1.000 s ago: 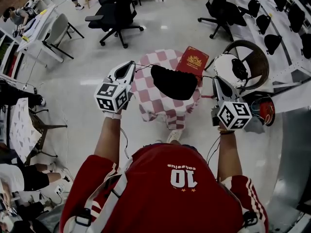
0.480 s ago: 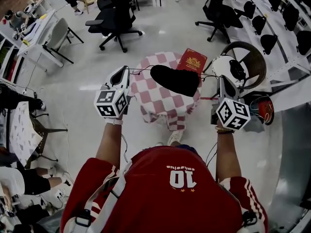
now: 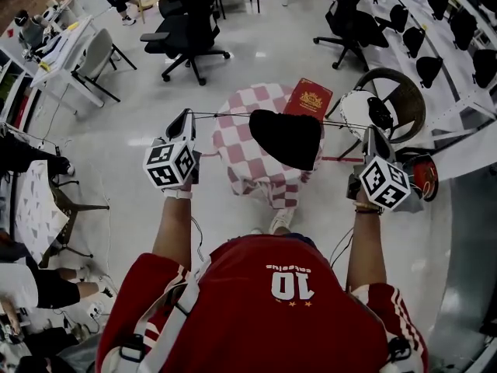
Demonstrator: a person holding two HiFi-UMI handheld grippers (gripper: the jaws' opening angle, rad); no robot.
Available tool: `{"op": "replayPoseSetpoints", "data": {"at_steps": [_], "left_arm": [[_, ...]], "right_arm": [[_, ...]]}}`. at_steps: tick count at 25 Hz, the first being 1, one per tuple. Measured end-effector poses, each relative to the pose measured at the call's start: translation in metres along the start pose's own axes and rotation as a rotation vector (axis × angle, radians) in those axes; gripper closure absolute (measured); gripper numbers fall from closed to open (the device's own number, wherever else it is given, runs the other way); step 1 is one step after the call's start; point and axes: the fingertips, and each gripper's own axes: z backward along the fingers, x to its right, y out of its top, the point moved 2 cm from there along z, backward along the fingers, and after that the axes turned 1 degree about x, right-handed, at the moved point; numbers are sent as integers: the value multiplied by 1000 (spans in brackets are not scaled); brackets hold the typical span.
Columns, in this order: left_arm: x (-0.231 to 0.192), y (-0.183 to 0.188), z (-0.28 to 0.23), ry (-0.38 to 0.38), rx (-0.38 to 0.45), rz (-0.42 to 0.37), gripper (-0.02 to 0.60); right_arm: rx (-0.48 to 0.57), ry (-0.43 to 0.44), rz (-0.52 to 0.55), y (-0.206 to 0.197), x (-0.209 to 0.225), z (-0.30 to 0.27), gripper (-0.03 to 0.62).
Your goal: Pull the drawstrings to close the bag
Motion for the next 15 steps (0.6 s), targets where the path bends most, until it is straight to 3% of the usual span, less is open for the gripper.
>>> {"op": "replayPoseSetpoints", "data": {"at_steps": [15], "left_arm": [[-33, -2, 19, 66, 12, 78, 572]], "right_arm": [[18, -47, -79, -3, 31, 9, 579]]}}
